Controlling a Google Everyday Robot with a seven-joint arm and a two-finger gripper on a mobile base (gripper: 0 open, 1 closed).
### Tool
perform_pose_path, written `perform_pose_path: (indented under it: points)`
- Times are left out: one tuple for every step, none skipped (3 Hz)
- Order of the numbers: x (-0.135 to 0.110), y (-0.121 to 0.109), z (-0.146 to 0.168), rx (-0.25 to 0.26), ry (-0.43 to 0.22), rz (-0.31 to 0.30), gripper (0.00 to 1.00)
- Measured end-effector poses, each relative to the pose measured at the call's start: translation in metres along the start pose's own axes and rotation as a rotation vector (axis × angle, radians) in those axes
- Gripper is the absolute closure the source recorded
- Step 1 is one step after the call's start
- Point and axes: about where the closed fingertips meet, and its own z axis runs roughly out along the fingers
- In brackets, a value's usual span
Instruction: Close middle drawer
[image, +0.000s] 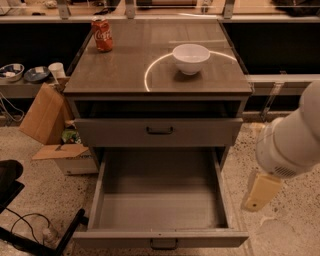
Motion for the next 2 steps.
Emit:
perform_pose_path:
  points:
    - [0.025, 0.044, 0.095, -0.021, 0.046, 0.008, 0.0]
    - [0.047, 0.086, 0.155, -0.037, 0.066, 0.03, 0.0]
